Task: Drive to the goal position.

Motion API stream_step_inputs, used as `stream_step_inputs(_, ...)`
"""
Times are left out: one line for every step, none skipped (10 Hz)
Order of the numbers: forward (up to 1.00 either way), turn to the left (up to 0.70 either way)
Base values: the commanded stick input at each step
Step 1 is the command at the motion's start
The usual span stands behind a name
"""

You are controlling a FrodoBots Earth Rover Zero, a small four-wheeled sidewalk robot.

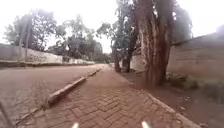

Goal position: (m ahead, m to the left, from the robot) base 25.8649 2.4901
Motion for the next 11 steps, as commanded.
stream_step_inputs(0.5, 0.0)
stream_step_inputs(0.5, 0.0)
stream_step_inputs(0.5, 0.0)
stream_step_inputs(0.5, 0.0)
stream_step_inputs(0.5, 0.0)
stream_step_inputs(0.5, 0.0)
stream_step_inputs(0.5, 0.0)
stream_step_inputs(0.5, 0.0)
stream_step_inputs(0.5, 0.0)
stream_step_inputs(0.5, 0.0)
stream_step_inputs(0.5, 0.0)
